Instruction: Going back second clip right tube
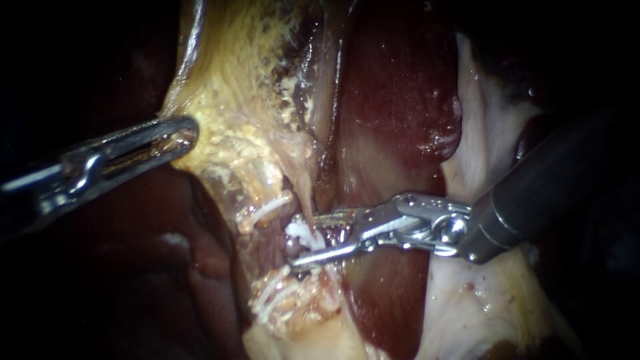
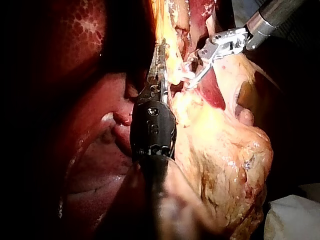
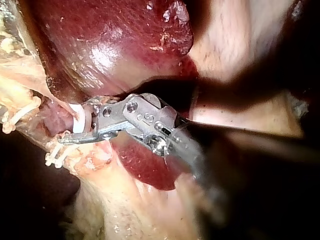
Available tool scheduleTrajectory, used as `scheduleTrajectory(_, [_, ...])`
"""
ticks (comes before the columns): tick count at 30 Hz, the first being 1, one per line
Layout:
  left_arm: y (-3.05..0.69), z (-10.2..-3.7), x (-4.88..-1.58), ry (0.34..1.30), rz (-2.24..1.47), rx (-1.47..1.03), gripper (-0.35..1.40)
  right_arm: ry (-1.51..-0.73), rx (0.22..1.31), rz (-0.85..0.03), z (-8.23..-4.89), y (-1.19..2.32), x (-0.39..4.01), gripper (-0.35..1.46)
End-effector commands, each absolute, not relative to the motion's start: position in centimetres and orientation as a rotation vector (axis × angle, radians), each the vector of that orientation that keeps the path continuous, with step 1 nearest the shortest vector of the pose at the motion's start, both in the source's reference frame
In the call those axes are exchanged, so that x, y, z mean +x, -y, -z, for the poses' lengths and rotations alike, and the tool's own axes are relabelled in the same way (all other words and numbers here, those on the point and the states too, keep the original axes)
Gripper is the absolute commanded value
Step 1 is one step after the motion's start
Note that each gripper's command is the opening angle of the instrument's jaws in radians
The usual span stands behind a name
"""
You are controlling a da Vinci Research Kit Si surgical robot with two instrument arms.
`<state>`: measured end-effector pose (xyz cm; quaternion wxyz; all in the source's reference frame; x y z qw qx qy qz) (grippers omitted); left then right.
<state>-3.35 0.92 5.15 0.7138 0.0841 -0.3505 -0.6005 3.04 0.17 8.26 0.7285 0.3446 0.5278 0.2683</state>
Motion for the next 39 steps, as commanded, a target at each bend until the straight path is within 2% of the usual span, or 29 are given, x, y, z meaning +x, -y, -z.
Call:
scheduleTrajectory(1, [-0.92, -5.15, -3.35, 0.777, 1.331, 0.186, -0.35, -1.163, 0.76, -0.591, -8.25, -0.17, 3.04, 0.6])
scheduleTrajectory(5, [-0.92, -5.15, -3.35, 0.776, 1.331, 0.186, -0.35, -1.169, 0.764, -0.589, -8.2, -0.13, 3.07, 0.6])
scheduleTrajectory(13, [-0.92, -5.15, -3.35, 0.776, 1.333, 0.185, -0.35, -1.187, 0.811, -0.543, -7.98, 0.15, 3.41, 0.6])
scheduleTrajectory(21, [-0.92, -5.15, -3.35, 0.776, 1.333, 0.184, -0.35, -1.187, 0.804, -0.545, -8.17, 0.09, 3.39, 0.6])
scheduleTrajectory(26, [-0.92, -5.15, -3.35, 0.773, 1.333, 0.185, -0.35, -1.191, 0.789, -0.556, -8.22, -0.02, 3.27, 0.6])
scheduleTrajectory(33, [-0.91, -5.15, -3.34, 0.772, 1.333, 0.185, -0.35, -1.214, 0.738, -0.511, -8.07, -0.28, 2.9, 0.6])
scheduleTrajectory(39, [-0.91, -5.15, -3.34, 0.769, 1.333, 0.185, -0.35, -1.243, 0.699, -0.424, -7.9, -0.35, 2.51, 0.6])
